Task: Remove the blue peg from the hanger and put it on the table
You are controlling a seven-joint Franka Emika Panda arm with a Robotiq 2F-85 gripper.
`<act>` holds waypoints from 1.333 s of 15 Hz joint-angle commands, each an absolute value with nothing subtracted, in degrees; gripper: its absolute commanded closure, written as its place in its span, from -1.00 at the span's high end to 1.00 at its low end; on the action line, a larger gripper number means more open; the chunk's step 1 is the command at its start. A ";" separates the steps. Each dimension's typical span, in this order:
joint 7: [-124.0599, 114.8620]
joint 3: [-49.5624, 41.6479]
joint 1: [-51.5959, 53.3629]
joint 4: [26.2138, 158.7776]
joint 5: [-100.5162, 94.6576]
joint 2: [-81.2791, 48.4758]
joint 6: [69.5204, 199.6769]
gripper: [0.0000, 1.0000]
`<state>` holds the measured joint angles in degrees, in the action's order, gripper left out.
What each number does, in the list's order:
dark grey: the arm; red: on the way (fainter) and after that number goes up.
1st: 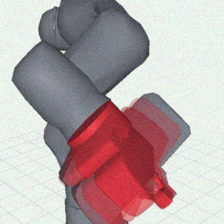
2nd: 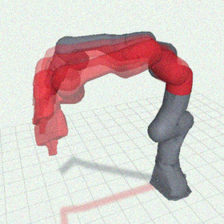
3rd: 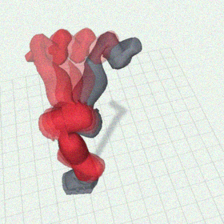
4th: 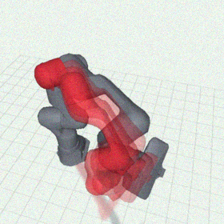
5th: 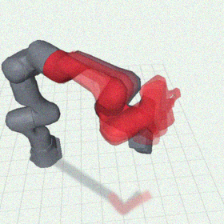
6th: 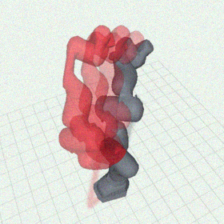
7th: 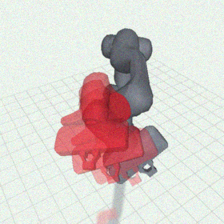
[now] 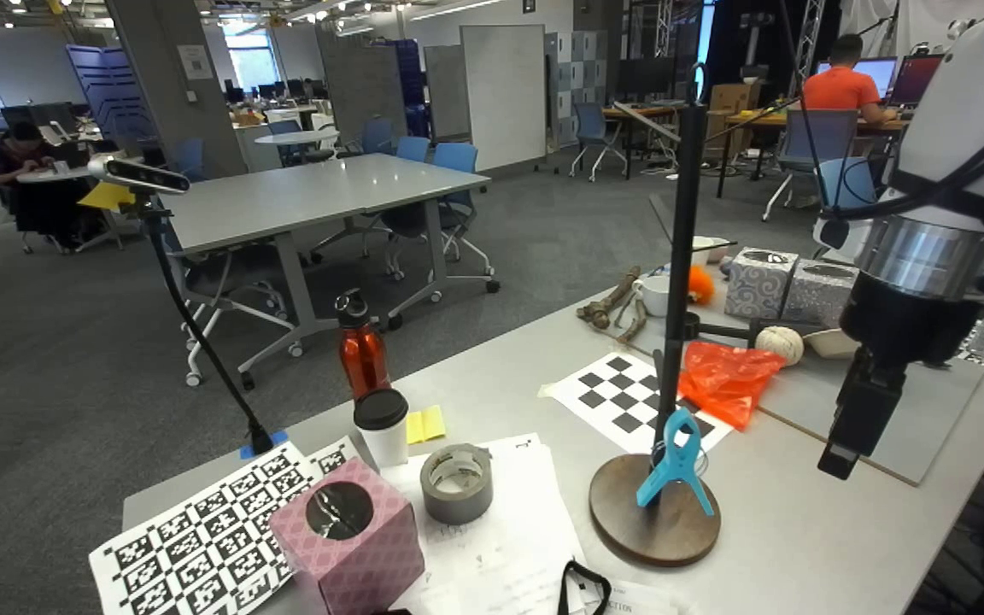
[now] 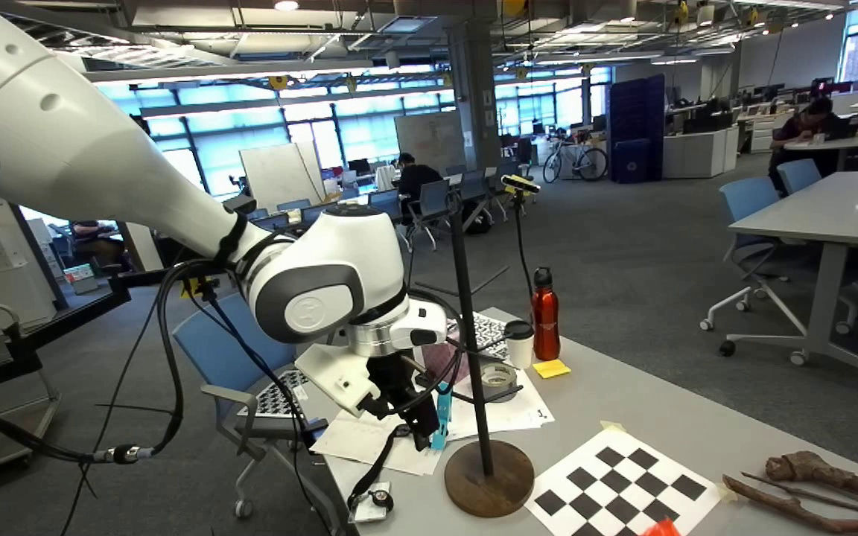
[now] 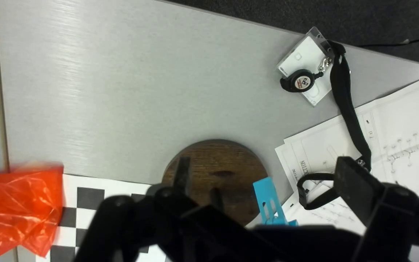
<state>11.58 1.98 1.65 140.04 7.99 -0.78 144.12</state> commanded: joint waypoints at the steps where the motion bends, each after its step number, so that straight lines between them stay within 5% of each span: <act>1: 13.86 2.05 1.65 139.29 8.96 -2.23 145.14 1.00; 20: 39.33 2.87 -0.93 134.52 31.81 -7.01 144.43 1.00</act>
